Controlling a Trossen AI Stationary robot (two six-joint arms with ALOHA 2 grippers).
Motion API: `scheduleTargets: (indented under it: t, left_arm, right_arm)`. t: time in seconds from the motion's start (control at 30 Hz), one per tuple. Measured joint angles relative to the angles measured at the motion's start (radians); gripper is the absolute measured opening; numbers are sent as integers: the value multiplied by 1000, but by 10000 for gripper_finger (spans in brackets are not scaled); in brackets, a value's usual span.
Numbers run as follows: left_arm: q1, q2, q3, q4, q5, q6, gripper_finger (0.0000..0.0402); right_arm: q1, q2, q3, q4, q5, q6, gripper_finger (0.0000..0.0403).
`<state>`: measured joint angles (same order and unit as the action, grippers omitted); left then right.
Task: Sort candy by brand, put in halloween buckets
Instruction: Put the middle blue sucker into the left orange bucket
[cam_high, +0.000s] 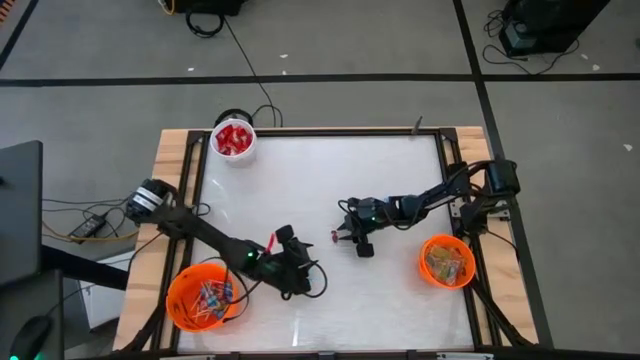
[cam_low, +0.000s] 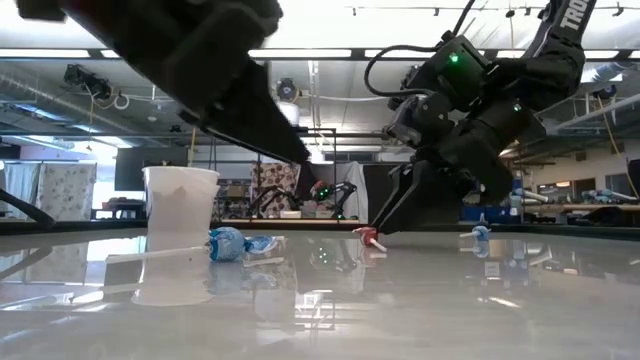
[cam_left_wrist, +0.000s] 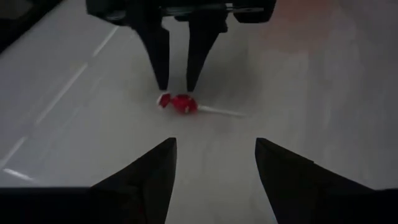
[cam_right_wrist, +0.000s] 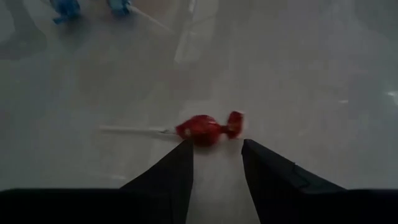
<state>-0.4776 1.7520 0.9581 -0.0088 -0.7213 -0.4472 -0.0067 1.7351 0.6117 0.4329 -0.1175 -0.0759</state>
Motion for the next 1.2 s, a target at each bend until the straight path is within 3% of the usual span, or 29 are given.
scheduleTargets:
  t: [0.23,0.37,0.47,0.6,0.73,1.2]
  left_arm:
    - [43,87,1,128,89,62,225]
    - [58,85,1,42,91,4,225]
    - [64,45,1,-56,107,-142,225]
    - [77,15,2,-145,291,-327,223]
    - [79,26,3,-142,437,-395,218]
    - [85,63,6,-210,433,-402,193]
  right_arm:
    - [61,0,0,0,-11,108,150]
    - [93,0,0,24,46,131,151]
    - [105,-1,1,43,133,169,150]
    - [111,-1,1,68,221,186,149]
    - [111,-1,1,106,229,212,149]
    - [130,-2,1,116,229,199,149]
